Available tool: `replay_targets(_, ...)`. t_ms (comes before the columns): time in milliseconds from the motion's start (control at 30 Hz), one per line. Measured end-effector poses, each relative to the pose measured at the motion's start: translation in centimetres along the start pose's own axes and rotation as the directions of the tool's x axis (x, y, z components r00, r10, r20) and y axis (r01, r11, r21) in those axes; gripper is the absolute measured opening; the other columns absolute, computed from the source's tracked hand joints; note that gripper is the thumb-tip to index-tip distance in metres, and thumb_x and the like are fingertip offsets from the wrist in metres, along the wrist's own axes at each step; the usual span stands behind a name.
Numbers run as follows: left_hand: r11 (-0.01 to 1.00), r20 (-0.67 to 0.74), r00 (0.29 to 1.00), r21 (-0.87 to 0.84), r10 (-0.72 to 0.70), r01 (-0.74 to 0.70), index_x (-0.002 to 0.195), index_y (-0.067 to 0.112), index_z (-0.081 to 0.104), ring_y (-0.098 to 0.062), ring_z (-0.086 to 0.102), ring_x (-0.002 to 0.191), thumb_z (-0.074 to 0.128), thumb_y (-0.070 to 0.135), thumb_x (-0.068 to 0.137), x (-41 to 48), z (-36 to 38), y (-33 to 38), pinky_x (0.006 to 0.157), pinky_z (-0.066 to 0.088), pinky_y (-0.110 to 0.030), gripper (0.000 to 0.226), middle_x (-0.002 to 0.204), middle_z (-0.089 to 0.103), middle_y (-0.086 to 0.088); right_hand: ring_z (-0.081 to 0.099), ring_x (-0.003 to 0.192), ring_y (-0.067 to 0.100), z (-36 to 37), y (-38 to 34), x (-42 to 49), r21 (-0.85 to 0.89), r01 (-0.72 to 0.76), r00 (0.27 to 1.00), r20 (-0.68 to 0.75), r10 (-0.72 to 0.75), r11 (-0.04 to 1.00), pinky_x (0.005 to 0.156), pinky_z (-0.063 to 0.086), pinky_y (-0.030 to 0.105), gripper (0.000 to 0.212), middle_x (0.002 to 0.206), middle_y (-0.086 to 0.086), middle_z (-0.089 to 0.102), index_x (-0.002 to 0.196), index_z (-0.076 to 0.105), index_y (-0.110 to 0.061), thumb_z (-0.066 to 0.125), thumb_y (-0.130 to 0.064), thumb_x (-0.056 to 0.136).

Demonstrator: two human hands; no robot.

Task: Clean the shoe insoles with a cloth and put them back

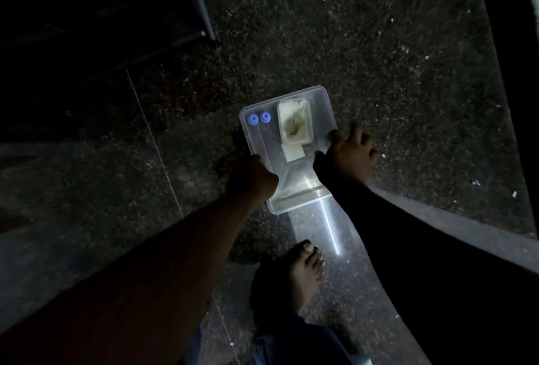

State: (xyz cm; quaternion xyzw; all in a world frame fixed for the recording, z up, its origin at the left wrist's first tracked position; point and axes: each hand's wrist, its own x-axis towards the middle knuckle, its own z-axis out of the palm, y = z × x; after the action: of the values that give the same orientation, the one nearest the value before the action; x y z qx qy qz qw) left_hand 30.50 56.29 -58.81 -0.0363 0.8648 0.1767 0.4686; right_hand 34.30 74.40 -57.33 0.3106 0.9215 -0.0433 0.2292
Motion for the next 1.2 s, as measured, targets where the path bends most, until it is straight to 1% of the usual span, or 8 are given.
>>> replay_targets(133,0.999,-0.026,1.000,-0.048,0.011,-0.012,0.141,0.010,0.056,-0.033,0.055,0.132,0.070,0.035,0.091,0.6,-0.4,0.7,0.105,0.046,-0.036,0.058,0.144,0.058,-0.015,0.057,0.122,0.043,1.1,0.9,1.2,0.141,-0.003,0.986,0.166,-0.021,0.990,0.103,0.048,0.050,0.060,0.138,0.018,0.051,0.132,0.055,-0.010,0.073,-0.043,0.085)
replay_targets(333,0.970,-0.089,0.996,-0.238,0.018,-0.039,0.143,0.008,0.054,-0.033,0.059,0.126,0.077,0.032,0.087,3.8,-5.0,2.4,0.101,0.051,-0.037,0.065,0.141,0.060,-0.016,0.058,0.123,0.041,-0.7,-2.5,5.0,0.183,0.053,0.993,0.097,-0.072,0.982,0.101,0.050,0.044,0.065,0.141,0.018,0.052,0.137,0.053,-0.006,0.070,-0.046,0.089)
replay_targets(500,0.905,-0.164,0.986,-0.415,0.030,-0.096,0.152,0.004,0.041,-0.037,0.055,0.131,0.085,0.028,0.076,9.2,-11.0,5.2,0.106,0.049,-0.049,0.091,0.147,0.051,-0.022,0.053,0.131,0.041,-4.5,-6.7,12.5,0.220,0.143,0.985,0.064,-0.161,0.965,0.105,0.045,0.041,0.078,0.148,0.022,0.048,0.147,0.044,-0.004,0.072,-0.048,0.089)
replay_targets(667,0.908,-0.191,0.981,-0.405,0.029,-0.105,0.157,0.015,0.036,-0.044,0.060,0.122,0.075,0.041,0.064,10.4,-13.0,4.9,0.100,0.053,-0.056,0.105,0.148,0.050,-0.018,0.051,0.136,0.035,-7.4,-8.8,14.4,0.377,0.087,0.996,-0.007,-0.091,0.922,0.110,0.043,0.038,0.076,0.151,0.017,0.050,0.151,0.046,-0.009,0.072,-0.041,0.087)
replay_targets(800,0.933,-0.075,0.995,-0.348,0.069,-0.091,0.154,0.016,0.043,-0.036,0.064,0.113,0.078,0.037,0.080,6.0,-10.9,3.8,0.090,0.059,-0.047,0.084,0.137,0.056,-0.009,0.055,0.130,0.040,-6.0,-7.2,11.4,0.336,-0.070,0.995,0.088,0.043,0.939,0.105,0.047,0.043,0.072,0.151,0.018,0.045,0.148,0.049,-0.018,0.071,-0.039,0.083)
replay_targets(900,0.931,-0.033,0.997,-0.357,0.071,-0.079,0.149,0.013,0.050,-0.032,0.065,0.111,0.077,0.031,0.089,5.1,-9.0,3.5,0.088,0.058,-0.040,0.068,0.134,0.062,-0.014,0.050,0.134,0.042,-4.4,-6.7,10.4,0.379,-0.108,0.989,0.139,0.058,0.919,0.108,0.044,0.042,0.085,0.154,0.021,0.041,0.158,0.033,-0.022,0.073,-0.036,0.085)
replay_targets(1000,0.916,-0.035,0.998,-0.396,0.049,-0.059,0.148,0.011,0.050,-0.034,0.063,0.118,0.076,0.034,0.090,5.5,-8.4,4.1,0.098,0.055,-0.045,0.068,0.136,0.062,-0.014,0.046,0.139,0.039,-4.2,-7.0,11.1,0.462,-0.121,0.985,0.167,0.047,0.879,0.112,0.041,0.040,0.096,0.158,0.019,0.039,0.162,0.024,-0.016,0.075,-0.040,0.084)
replay_targets(1200,0.909,0.015,0.996,-0.410,0.084,-0.071,0.148,0.013,0.050,-0.032,0.060,0.123,0.081,0.038,0.084,6.6,-9.5,4.6,0.101,0.055,-0.048,0.076,0.139,0.058,-0.014,0.053,0.133,0.039,-6.6,-7.4,12.4,0.464,-0.049,0.992,0.122,-0.009,0.885,0.107,0.045,0.037,0.084,0.151,0.020,0.048,0.155,0.040,-0.012,0.075,-0.041,0.084)
